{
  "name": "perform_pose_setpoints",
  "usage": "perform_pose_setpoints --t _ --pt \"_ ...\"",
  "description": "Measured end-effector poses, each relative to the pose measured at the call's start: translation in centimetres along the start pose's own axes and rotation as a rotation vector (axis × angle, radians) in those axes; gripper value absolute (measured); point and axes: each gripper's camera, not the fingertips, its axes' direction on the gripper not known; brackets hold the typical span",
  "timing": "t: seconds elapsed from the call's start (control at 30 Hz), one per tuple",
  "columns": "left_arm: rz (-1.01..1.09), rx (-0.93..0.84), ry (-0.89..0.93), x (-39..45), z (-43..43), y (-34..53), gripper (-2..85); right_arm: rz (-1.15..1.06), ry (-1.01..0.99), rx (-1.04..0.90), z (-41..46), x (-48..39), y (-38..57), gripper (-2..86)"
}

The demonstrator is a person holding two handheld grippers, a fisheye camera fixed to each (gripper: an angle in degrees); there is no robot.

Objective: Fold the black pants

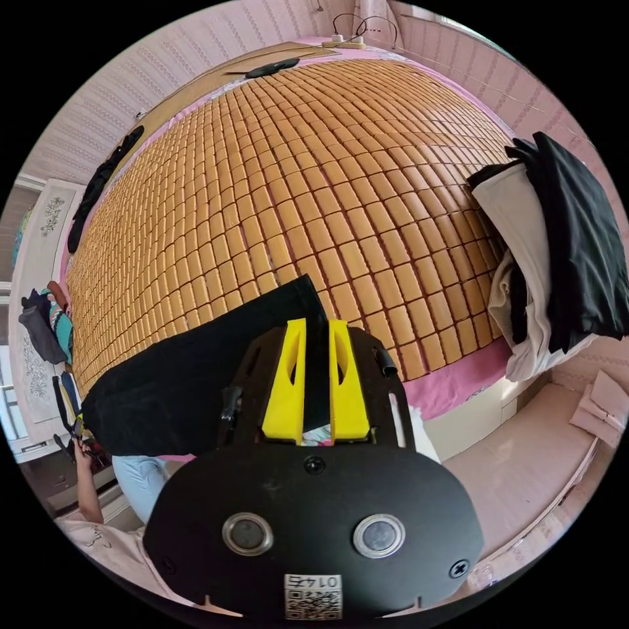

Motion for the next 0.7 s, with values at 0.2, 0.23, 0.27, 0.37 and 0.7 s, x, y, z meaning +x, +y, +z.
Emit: perform_pose_setpoints --t 0.2,0.23,0.27,0.37,0.7 --pt "-0.01 0.013 0.044 -0.9 -0.8 0.7 0.8 -0.043 0.006 0.094 -3.0 -0.6 1.0 1.8" --pt "-0.024 0.053 0.066 -1.3 -1.9 1.2 -0.1 -0.038 -0.01 0.122 -3.8 -0.4 1.4 1.5" --pt "-0.025 0.069 0.071 -1.3 -2.5 1.4 -0.3 -0.031 -0.036 0.148 -4.6 -0.1 1.9 1.3" --pt "0.019 0.139 0.077 -0.9 -5.6 2.4 -0.8 -0.028 -0.099 0.191 -6.5 0.8 2.6 1.0" --pt "-0.057 0.356 0.227 -3.0 -14.0 3.0 -1.0 -0.012 -0.21 0.214 -9.5 3.0 2.1 0.7"
